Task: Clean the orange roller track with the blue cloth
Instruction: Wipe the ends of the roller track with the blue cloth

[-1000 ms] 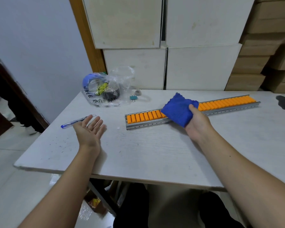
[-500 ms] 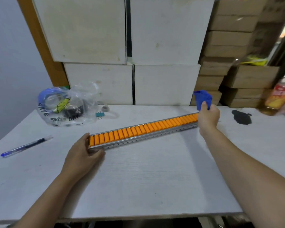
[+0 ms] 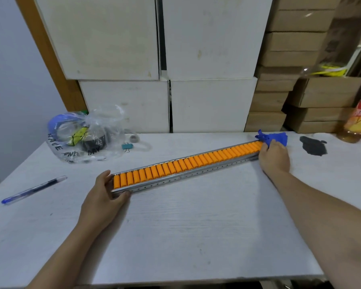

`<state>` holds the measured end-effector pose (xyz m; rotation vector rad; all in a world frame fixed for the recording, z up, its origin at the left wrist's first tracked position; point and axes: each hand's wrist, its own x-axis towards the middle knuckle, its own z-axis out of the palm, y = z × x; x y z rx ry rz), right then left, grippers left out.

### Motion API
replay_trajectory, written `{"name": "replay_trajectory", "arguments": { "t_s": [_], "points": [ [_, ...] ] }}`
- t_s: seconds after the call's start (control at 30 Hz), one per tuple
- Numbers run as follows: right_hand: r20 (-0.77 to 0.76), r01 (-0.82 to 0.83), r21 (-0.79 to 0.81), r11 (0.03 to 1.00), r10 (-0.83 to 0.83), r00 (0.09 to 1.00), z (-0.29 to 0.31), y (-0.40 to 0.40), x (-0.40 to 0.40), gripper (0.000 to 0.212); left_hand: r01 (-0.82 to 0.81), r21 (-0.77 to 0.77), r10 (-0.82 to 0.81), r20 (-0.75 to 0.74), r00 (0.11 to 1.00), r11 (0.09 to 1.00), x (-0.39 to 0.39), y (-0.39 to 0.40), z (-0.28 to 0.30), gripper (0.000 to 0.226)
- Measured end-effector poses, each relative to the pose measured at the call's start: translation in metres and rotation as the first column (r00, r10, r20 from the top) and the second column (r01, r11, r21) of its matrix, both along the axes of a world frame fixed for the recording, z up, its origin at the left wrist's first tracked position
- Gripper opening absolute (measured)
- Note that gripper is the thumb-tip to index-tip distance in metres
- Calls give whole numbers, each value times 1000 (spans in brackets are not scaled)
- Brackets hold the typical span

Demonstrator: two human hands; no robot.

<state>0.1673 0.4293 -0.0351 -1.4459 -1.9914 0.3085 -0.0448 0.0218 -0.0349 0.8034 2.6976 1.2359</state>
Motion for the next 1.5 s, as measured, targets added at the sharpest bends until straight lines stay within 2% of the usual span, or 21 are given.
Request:
{"name": "replay_trajectory", "arguments": {
  "t_s": [0.27,0.47,0.7,0.87,1.0,1.03,1.07,1.13,1.17,1.23,1.3,1.37,1.43,1.5],
  "points": [
    [82,-180,116,977,171,982,-1,-60,-26,29,3,8,-3,-2,1000,1000,1,0,1,77],
    [95,-347,145,927,336,937,5,-142,-60,27,2,3,-2,9,1000,1000,0,-1,2,82],
    [111,-635,122,762,626,772,11,-253,-109,19,-1,18,0,35,999,1000,0,-2,3,83],
    [135,-754,126,644,742,657,16,-298,-135,19,3,58,-9,106,994,998,-1,-2,2,81],
    [191,-833,15,553,816,545,26,-319,-149,22,-23,158,-12,219,976,987,-3,-8,1,78],
    [173,-839,-55,542,833,526,30,-320,-151,25,-39,196,-8,232,973,980,-5,-9,0,76],
    [90,-838,-159,523,853,515,35,-318,-152,29,-54,241,-7,243,970,969,-6,-9,-1,74],
    [-230,-832,-329,447,816,530,48,-313,-148,35,-98,340,6,260,966,935,-8,-9,-1,65],
    [-363,-828,-355,434,752,550,54,-310,-144,36,-133,392,22,276,961,910,-7,-9,0,58],
    [-470,-835,-302,459,691,550,61,-307,-124,35,-217,478,54,332,942,851,-8,-9,1,50],
    [-384,-869,-202,452,780,494,64,-305,-97,32,-261,523,64,365,929,811,-9,-10,2,45],
    [-98,-903,-188,386,907,409,53,-303,-69,24,-262,512,82,346,935,818,-8,-8,3,40],
    [215,-908,-235,347,930,299,35,-305,-45,42,-237,494,95,296,950,837,-6,-8,5,37],
    [366,-900,-313,302,913,179,20,-309,-28,59,-216,493,85,274,958,843,-5,-9,5,36]
  ]
}}
